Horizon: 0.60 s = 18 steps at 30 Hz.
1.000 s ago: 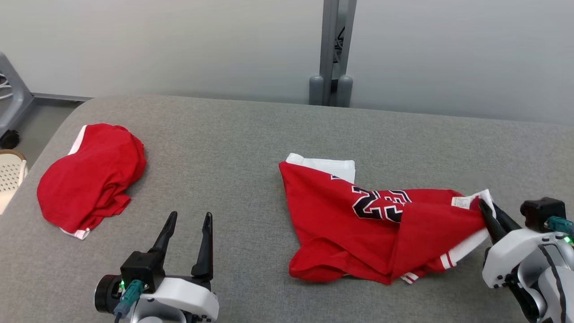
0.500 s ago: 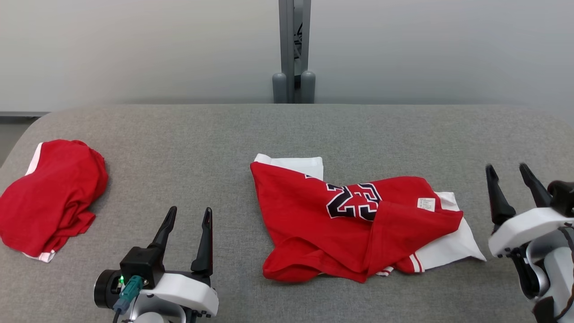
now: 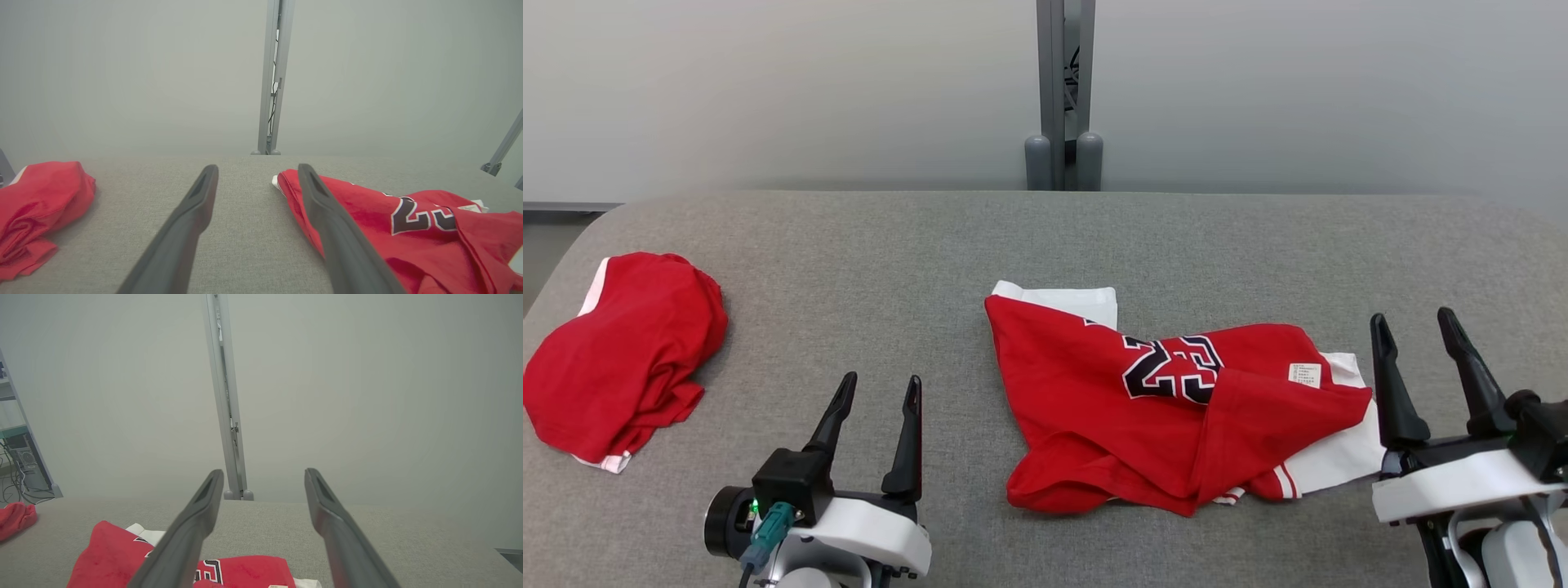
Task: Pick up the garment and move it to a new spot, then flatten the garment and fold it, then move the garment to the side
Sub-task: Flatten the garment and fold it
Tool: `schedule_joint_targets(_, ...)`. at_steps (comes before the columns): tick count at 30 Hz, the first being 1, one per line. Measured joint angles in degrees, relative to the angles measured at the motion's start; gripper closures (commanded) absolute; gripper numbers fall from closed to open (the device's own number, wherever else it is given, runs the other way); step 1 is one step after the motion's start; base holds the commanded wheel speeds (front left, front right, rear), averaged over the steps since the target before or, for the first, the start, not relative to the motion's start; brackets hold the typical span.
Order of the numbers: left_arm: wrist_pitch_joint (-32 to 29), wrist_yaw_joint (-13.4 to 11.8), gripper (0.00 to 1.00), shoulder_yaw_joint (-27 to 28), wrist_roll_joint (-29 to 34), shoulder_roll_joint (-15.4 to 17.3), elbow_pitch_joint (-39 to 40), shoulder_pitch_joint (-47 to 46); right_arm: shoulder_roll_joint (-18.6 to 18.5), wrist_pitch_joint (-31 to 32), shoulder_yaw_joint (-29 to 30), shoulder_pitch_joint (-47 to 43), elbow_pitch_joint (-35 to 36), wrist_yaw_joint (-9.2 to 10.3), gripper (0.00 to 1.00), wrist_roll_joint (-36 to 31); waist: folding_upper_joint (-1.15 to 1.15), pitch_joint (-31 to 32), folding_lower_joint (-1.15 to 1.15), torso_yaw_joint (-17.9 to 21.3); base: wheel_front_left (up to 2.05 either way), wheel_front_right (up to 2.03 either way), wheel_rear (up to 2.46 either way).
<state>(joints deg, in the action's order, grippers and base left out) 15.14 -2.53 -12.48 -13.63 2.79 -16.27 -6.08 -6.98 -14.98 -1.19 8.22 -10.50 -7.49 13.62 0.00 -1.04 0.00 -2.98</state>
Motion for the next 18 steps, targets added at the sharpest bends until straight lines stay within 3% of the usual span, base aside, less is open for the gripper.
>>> schedule_joint_targets(6, 0.00, 0.85, 0.00, -0.93, 0.53, 0.02, -0.44, 0.05, 1.19, -0.01, 1.01, -0.47, 0.56, 0.00, 0.00, -0.56, 0.00, -0.24, 0.00, -0.22, 0.00, 0.00, 0.00)
schedule_joint_targets(13, 0.00, 8.39, 0.00, -7.93, 4.88, 0.19, -4.67, 0.32, 1.63, -0.01, 2.66, -0.12, 0.44, 0.00, 0.00, -1.02, 0.00, -1.07, 0.00, -0.26, 0.00, 0.00, 0.00)
schedule_joint_targets(18, 0.00, 9.79, 0.00, -16.25, 5.38, 2.54, -8.80, -0.63, 2.05, -0.01, 2.69, 0.60, 0.09, 0.00, 0.00, -1.21, 0.00, -2.36, 0.00, -0.11, 0.00, 0.00, 0.00)
